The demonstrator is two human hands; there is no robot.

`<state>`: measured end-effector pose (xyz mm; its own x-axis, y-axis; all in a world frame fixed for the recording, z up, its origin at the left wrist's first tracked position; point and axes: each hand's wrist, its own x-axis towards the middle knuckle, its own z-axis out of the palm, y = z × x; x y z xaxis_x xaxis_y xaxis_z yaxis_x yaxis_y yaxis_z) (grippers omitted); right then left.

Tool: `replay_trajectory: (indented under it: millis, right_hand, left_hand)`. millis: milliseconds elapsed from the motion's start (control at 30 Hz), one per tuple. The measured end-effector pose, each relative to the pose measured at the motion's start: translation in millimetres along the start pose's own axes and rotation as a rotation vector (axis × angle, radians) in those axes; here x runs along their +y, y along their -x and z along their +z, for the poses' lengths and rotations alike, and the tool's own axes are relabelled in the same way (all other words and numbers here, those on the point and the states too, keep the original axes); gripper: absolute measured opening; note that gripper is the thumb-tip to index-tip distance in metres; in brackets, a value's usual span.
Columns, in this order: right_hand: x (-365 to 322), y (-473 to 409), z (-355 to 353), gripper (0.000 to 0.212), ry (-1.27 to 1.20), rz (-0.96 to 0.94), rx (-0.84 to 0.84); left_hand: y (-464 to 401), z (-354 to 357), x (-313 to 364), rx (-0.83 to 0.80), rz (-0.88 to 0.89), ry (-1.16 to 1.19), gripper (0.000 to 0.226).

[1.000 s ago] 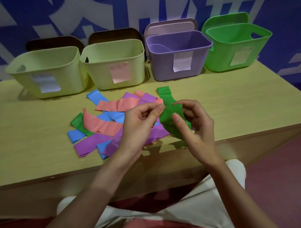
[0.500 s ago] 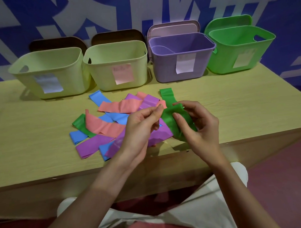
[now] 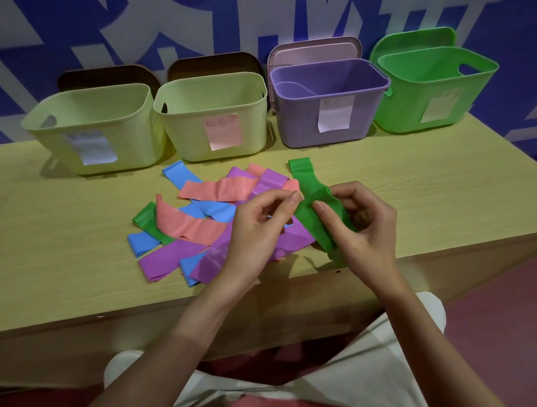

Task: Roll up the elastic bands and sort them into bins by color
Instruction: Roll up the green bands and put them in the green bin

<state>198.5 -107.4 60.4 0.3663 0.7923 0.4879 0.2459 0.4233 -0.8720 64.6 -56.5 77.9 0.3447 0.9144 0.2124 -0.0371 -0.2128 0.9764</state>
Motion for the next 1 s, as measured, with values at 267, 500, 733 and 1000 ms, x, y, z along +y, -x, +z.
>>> replay_trajectory:
  millis: [267,500,733,1000]
  right_hand:
    - [-3.1,-2.0,0.3,0.015,-0.061,0.047,-0.034]
    - [-2.2,-3.9,-2.8,0.02,-0.036,0.017,-0.072]
    - [0.3,-2.8,-1.4,0.017,0.016,-0.002,-0.038]
    - [5.8,-3.9,-3.5,0.015,0.009,0.004,0.014]
  left_hand:
    - [0.7,-2.0,1.1,0.012,-0.017,0.031,0.01]
    - [0.9,0.8,2.3,-0.006,-0.05,0.016,0.013]
    - [3.6,1.1,4.1,-0.025,0.038,-0.078,0.033]
    - [-0.6,-1.7,4.9,-0.03,0.081,-0.079,0.011]
